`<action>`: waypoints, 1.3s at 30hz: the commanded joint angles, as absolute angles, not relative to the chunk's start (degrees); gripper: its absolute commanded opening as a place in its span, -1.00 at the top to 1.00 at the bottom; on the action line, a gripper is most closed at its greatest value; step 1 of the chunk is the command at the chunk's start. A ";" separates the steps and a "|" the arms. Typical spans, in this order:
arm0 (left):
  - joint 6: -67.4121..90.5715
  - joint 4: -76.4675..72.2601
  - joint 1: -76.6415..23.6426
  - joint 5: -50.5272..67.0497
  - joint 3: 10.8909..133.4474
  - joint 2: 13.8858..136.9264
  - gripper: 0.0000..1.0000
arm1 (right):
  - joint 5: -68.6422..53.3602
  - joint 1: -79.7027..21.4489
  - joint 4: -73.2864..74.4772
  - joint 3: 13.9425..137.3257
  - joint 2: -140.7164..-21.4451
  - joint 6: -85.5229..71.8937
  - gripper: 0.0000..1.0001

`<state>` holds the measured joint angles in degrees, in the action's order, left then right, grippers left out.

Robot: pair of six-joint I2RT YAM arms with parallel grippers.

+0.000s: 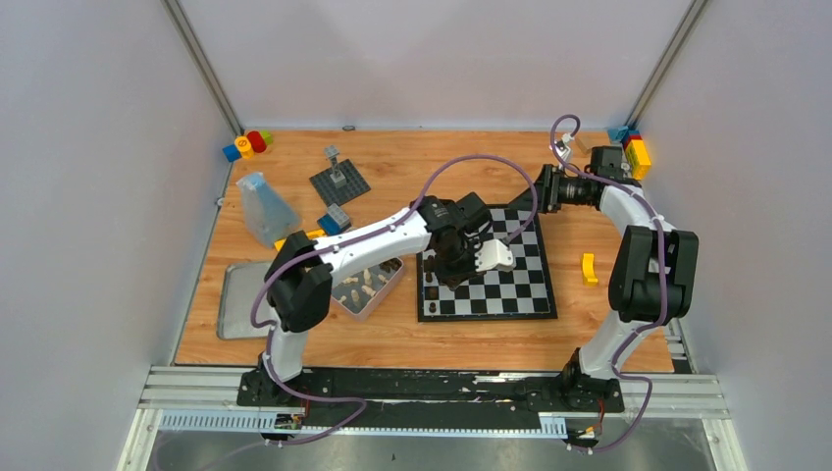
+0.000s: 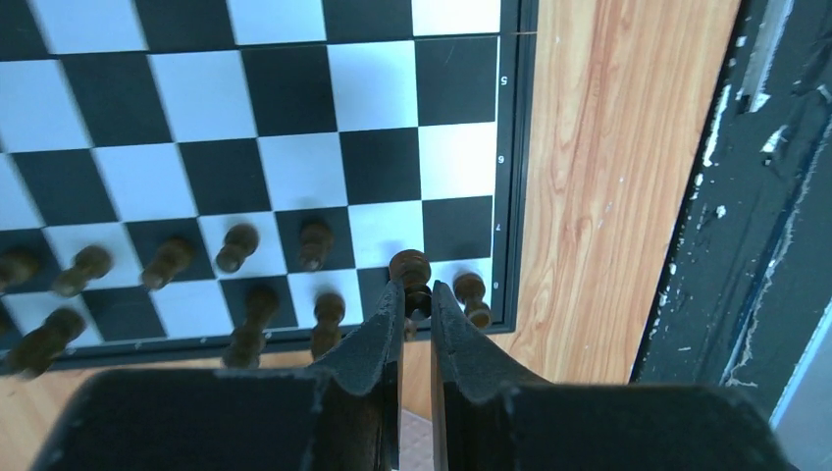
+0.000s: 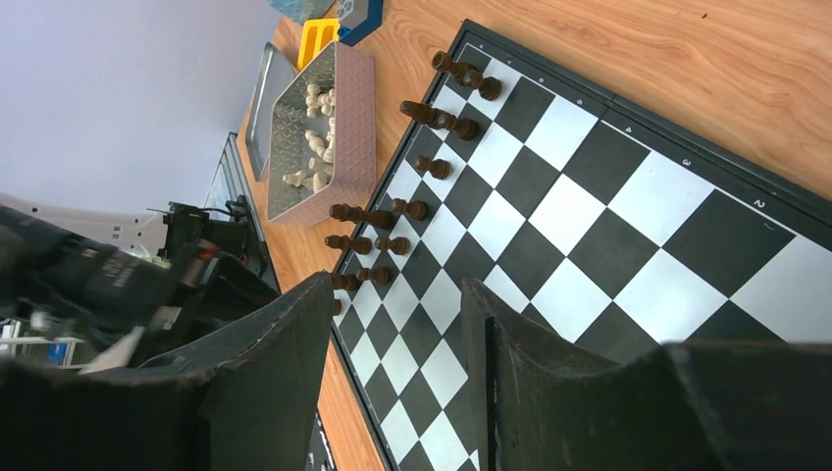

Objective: Set up the chess pieces on the board
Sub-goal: Place the chess piece on the chessboard.

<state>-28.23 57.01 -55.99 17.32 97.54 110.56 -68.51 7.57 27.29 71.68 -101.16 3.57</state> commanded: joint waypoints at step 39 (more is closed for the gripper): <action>-28.65 56.51 -56.51 14.25 99.27 119.52 0.38 | -71.34 8.34 27.40 73.48 -100.63 4.79 -0.03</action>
<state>-28.38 56.86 -56.29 14.44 98.85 119.70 -69.10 7.99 27.31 71.68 -101.16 3.55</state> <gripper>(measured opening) 0.295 0.516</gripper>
